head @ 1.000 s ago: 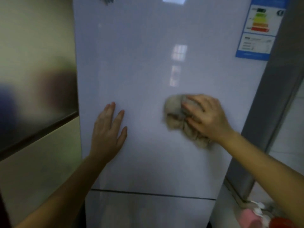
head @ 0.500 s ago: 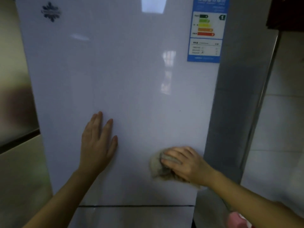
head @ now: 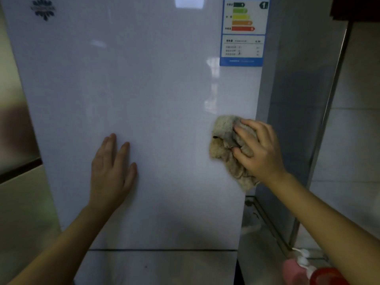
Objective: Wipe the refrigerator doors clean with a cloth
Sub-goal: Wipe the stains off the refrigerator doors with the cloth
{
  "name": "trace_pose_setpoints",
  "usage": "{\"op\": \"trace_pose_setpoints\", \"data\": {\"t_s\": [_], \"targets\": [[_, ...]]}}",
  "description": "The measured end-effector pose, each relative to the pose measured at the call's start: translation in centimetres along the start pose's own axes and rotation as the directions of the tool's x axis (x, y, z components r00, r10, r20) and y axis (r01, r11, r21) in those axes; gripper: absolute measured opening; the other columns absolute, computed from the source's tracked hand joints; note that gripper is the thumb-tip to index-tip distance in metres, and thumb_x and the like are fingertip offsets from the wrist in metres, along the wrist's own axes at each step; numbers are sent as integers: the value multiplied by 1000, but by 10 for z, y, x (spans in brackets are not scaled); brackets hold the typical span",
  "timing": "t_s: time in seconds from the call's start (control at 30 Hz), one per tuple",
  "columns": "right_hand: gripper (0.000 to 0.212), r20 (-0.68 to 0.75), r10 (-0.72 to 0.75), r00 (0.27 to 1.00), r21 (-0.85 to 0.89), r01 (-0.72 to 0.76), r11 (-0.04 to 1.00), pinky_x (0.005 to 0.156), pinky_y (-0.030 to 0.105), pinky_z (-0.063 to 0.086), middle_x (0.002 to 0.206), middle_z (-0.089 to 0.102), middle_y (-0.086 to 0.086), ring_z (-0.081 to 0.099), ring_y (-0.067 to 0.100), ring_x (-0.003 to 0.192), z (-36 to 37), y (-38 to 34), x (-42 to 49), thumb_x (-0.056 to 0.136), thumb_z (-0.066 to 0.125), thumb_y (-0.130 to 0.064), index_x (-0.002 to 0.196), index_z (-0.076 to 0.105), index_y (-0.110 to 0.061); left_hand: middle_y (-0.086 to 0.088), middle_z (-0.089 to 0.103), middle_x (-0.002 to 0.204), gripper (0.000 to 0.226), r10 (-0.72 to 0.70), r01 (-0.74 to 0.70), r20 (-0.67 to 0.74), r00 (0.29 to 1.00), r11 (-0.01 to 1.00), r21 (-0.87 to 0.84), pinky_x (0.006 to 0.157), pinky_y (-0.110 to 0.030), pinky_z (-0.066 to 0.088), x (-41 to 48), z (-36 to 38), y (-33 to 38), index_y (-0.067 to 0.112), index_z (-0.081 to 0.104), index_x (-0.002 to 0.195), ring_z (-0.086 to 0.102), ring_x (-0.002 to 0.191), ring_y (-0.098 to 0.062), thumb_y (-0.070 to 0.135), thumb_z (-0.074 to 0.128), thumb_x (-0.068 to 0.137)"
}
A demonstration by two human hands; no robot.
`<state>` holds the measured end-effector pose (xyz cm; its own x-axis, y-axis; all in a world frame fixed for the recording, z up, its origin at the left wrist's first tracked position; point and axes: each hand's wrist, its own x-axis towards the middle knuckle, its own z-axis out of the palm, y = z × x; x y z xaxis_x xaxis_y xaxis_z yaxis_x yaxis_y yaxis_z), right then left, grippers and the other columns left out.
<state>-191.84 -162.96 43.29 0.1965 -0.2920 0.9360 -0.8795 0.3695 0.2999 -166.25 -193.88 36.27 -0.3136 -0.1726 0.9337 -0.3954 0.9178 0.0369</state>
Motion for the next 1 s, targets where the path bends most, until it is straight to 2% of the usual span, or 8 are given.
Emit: {"op": "trace_pose_setpoints", "data": {"t_s": [0.13, 0.23, 0.3, 0.4, 0.57, 0.67, 0.83, 1.0], "targets": [[47, 107, -153, 982, 61, 147, 987, 102, 48, 44, 136, 61, 19, 53, 37, 122, 17, -27, -49, 94, 68, -25, 139, 61, -12, -20, 23, 164, 59, -8, 7, 28, 1000, 1000, 4, 120, -46, 26, -3, -1, -2, 8, 40, 150, 24, 152, -37, 37, 45, 99], [35, 222, -388, 895, 117, 371, 921, 97, 43, 48, 135, 66, 13, 60, 32, 120, 24, -48, -95, 103, 59, -27, 136, 66, -18, -20, 24, 164, 58, 22, -23, 33, 999, 1000, 13, 118, -46, 28, -8, -1, -6, 8, 42, 149, 26, 151, -37, 37, 45, 99], [33, 268, -456, 848, 142, 434, 890, 94, 40, 49, 135, 67, 9, 66, 30, 116, 23, -51, -107, 103, 61, -28, 135, 68, -21, -20, 25, 163, 57, 32, -33, 36, 999, 999, 27, 116, -47, 31, -12, -2, -10, 8, 43, 149, 28, 150, -38, 37, 45, 99], [34, 255, -413, 875, 138, 389, 911, 95, 42, 49, 134, 67, 12, 62, 31, 118, 17, -43, -96, 103, 58, -28, 134, 68, -18, -21, 26, 162, 58, 21, -22, 35, 999, 999, 32, 115, -48, 32, -17, -6, -16, 7, 42, 149, 29, 150, -38, 37, 46, 99], [45, 120, -156, 980, 12, 155, 988, 99, 48, 45, 133, 64, 18, 55, 37, 121, 10, -24, -37, 93, 71, -24, 135, 66, -10, -23, 29, 161, 62, 4, -8, 54, 999, 998, 61, 113, -49, 35, -37, -16, -46, 2, 40, 148, 34, 146, -41, 36, 47, 97], [48, 77, -64, 995, 16, 63, 998, 98, 50, 46, 134, 62, 18, 55, 38, 122, 17, -26, -22, 92, 73, -24, 136, 63, -9, -24, 30, 160, 62, -31, 21, 95, 995, 994, 104, 111, -53, 37, -52, -18, -68, 3, 42, 147, 36, 144, -44, 39, 43, 97], [43, 154, -270, 950, 155, 247, 957, 101, 47, 43, 141, 55, 13, 53, 35, 123, 49, -70, -71, 102, 58, -30, 142, 55, -15, -26, 31, 159, 61, 23, -41, 143, 990, 991, 124, 112, -53, 38, -65, -15, -82, 3, 44, 147, 35, 145, -44, 36, 45, 97], [37, 282, -524, 804, 299, 445, 844, 91, 38, 49, 133, 68, 4, 67, 27, 110, 82, -126, -145, 98, 68, -26, 134, 66, -23, -26, 32, 158, 59, 36, -57, 157, 987, 990, 131, 115, -50, 36, -67, -16, -85, 3, 45, 147, 36, 145, -42, 35, 47, 97]]}}
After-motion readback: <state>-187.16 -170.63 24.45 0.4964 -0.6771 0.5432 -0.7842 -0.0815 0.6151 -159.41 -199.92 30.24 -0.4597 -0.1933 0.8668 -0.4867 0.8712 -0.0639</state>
